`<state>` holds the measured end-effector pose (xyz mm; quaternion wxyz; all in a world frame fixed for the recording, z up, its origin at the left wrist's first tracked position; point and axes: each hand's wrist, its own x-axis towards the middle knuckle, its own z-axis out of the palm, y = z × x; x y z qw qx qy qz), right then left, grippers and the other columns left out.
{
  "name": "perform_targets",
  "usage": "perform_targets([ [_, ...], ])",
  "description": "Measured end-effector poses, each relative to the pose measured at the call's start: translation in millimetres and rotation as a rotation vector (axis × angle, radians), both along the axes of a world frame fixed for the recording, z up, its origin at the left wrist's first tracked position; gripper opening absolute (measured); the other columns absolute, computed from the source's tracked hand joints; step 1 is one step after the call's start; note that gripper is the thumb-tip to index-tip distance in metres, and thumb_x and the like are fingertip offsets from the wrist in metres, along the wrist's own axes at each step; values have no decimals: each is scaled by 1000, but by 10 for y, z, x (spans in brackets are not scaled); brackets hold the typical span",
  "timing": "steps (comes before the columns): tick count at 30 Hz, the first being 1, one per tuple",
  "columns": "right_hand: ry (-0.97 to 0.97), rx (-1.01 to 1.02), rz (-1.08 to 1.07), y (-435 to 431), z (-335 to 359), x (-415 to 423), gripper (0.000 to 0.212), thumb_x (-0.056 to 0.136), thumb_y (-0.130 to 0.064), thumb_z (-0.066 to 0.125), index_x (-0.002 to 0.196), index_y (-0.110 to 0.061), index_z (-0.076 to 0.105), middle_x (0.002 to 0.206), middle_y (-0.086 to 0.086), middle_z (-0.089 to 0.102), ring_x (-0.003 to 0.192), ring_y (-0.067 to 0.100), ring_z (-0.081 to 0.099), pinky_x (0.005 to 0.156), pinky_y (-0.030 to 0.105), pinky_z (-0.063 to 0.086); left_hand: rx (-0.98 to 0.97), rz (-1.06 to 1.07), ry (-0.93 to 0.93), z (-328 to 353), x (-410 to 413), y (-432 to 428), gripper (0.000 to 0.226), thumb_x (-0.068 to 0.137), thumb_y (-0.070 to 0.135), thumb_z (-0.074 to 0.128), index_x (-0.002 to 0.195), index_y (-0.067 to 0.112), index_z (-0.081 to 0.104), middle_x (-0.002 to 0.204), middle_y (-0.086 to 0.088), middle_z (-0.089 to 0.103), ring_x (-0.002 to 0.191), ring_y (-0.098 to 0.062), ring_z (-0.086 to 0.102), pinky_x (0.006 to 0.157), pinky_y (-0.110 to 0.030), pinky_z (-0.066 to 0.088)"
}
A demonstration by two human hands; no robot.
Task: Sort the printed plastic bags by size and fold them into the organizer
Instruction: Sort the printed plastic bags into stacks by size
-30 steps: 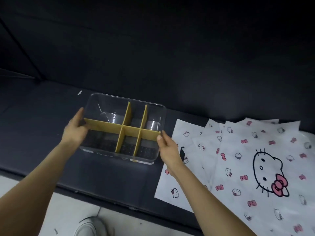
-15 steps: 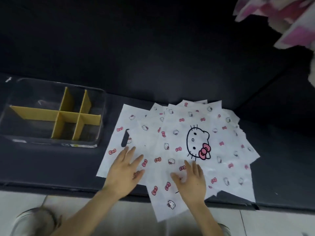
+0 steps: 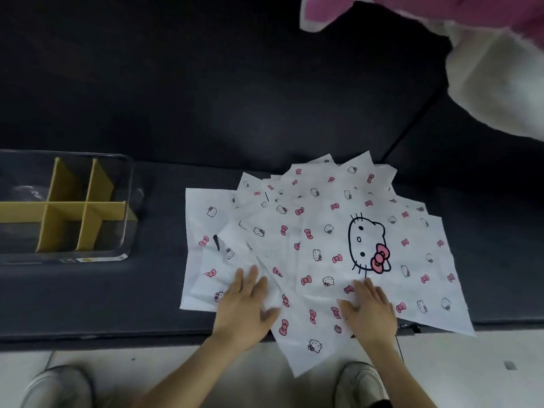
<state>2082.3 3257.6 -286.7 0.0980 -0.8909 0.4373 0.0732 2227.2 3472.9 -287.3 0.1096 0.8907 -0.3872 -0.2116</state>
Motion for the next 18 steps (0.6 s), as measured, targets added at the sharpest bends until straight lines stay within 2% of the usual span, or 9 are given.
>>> perform_targets([
  [2, -9, -7, -86, -129, 62, -14, 38, 85, -31, 60, 121, -24, 53, 131, -4, 48, 122, 21, 42, 97, 38, 35, -58, 13, 75, 94, -60, -119, 61, 94, 56, 37, 147, 28, 30, 158, 7, 12, 145, -22, 18, 109, -32, 32],
  [4, 41, -52, -163, -230, 148, 17, 45, 83, -22, 58, 127, -22, 52, 132, 3, 49, 125, 27, 41, 104, 41, 31, -174, 146, 97, 177, -20, -75, 53, 93, 46, 46, 143, 29, 39, 153, 8, 30, 135, -18, 40, 105, -28, 36],
  [6, -4, -67, -102, -173, 203, 149, 58, 79, -17, 54, 137, -19, 48, 143, 13, 44, 133, 34, 37, 112, 49, 24, -293, 360, -89, 178, 117, 86, 42, 82, 32, 61, 121, 16, 63, 126, -8, 61, 100, -34, 65, 83, -40, 51],
  [7, -90, -46, 0, -37, 217, 248, 59, 77, -20, 52, 137, -17, 49, 144, 17, 44, 134, 37, 37, 112, 54, 24, -264, 492, -162, 125, 207, 195, 41, 75, 27, 69, 112, 9, 66, 112, -18, 64, 87, -41, 64, 74, -46, 51],
  [9, -236, -11, 221, 343, 174, 454, 57, 77, -41, 47, 128, -20, 60, 137, 20, 51, 128, 43, 45, 106, 62, 28, -166, 744, -102, 62, 325, 354, 52, 73, 22, 77, 117, 0, 59, 113, -30, 55, 94, -48, 55, 76, -54, 45],
  [11, -171, 49, 359, 720, 92, 669, 64, 74, -64, 44, 121, -26, 64, 130, 17, 58, 120, 41, 54, 97, 62, 34, -81, 827, 20, 66, 359, 413, 65, 78, 26, 74, 130, -1, 46, 122, -31, 47, 109, -46, 44, 88, -51, 38],
  [14, -47, 98, 432, 900, -105, 848, 71, 75, -78, 35, 122, -31, 60, 132, 13, 56, 119, 40, 55, 91, 64, 40, -153, 912, 161, 83, 359, 361, 71, 80, 22, 73, 136, -2, 36, 120, -30, 44, 103, -40, 44, 86, -39, 36],
  [16, -5, 108, 446, 803, -187, 829, 71, 83, -78, 22, 123, -33, 59, 137, 10, 53, 122, 39, 52, 90, 66, 39, -244, 1000, 261, 118, 410, 323, 55, 82, 16, 71, 124, -4, 42, 113, -27, 50, 87, -35, 50, 73, -31, 40],
  [18, 7, 70, 416, 651, -183, 780, 79, 85, -77, 9, 125, -32, 60, 140, 6, 51, 127, 35, 50, 93, 67, 36, -362, 994, 316, 141, 469, 326, 24, 84, 8, 66, 102, -1, 51, 95, -15, 60, 79, -30, 55, 58, -23, 36],
])
